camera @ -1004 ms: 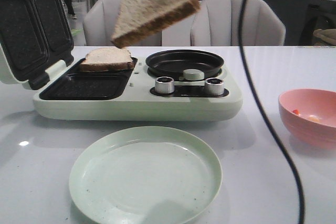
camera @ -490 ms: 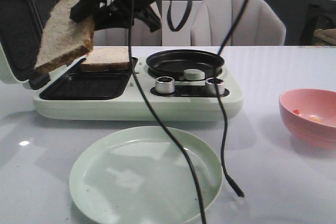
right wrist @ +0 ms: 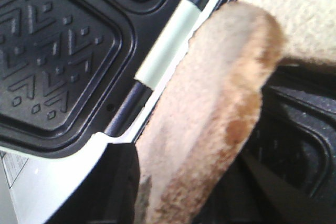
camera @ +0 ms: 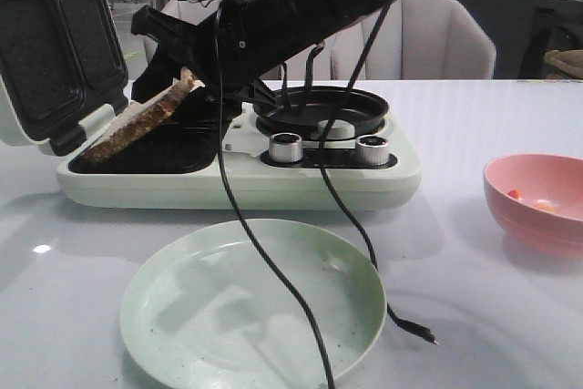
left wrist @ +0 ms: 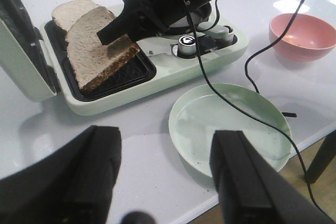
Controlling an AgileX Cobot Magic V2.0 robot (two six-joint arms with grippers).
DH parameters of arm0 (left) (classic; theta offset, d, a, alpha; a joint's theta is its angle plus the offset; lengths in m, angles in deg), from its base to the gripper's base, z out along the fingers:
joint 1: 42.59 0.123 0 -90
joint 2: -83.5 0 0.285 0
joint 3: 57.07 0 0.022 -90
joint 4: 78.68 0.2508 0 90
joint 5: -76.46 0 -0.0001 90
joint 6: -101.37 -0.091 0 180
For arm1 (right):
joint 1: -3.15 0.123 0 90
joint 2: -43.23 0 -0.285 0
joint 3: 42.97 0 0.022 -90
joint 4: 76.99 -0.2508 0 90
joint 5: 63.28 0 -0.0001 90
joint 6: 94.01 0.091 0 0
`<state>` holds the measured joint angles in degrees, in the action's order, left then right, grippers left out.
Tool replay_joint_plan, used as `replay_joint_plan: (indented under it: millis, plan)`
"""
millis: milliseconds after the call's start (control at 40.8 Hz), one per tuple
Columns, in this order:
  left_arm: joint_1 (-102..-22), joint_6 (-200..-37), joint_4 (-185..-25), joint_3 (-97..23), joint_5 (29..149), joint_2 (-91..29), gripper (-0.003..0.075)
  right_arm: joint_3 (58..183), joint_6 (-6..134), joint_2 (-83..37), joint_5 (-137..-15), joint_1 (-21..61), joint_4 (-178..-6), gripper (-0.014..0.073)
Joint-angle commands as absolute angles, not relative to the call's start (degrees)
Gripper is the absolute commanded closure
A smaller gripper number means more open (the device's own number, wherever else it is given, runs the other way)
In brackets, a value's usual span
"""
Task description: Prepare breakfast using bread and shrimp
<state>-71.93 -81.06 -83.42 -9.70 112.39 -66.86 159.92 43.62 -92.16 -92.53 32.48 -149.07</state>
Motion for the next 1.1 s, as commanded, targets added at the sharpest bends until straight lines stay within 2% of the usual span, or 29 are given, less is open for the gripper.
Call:
replay_joint_plan:
  millis: [0,122,392,686,857,1078]
  plan:
    - [-71.76,-81.03,-84.19,-11.3,108.03,-66.51,0.0286,162.13,43.63,-87.12,-93.38,32.44,-149.66,0.0163]
    - [-71.76,-81.03,-84.19,-11.3,108.03,-66.51,0.0286,162.08,45.14,-85.42,-93.64,31.94,-145.08,0.0163]
    - [-71.76,-81.03,-84.19,-11.3,108.03,-66.51,0.0286,162.08,59.63,-79.36,-96.0,27.78,-123.05,0.0163]
    - [-71.76,-81.03,-84.09,-11.3,108.03,-66.51,0.0286,161.18,77.99,-66.8,-109.85,26.6,-92.07,0.0163]
    - [-71.76,-81.03,-84.09,-11.3,108.03,-66.51,0.0286,153.57,82.62,-56.44,-111.13,28.57,-80.53,0.0163]
    - [-71.76,-81.03,-84.09,-11.3,107.93,-66.51,0.0286,137.44,83.12,-40.25,-106.63,28.91,-79.43,0.0163]
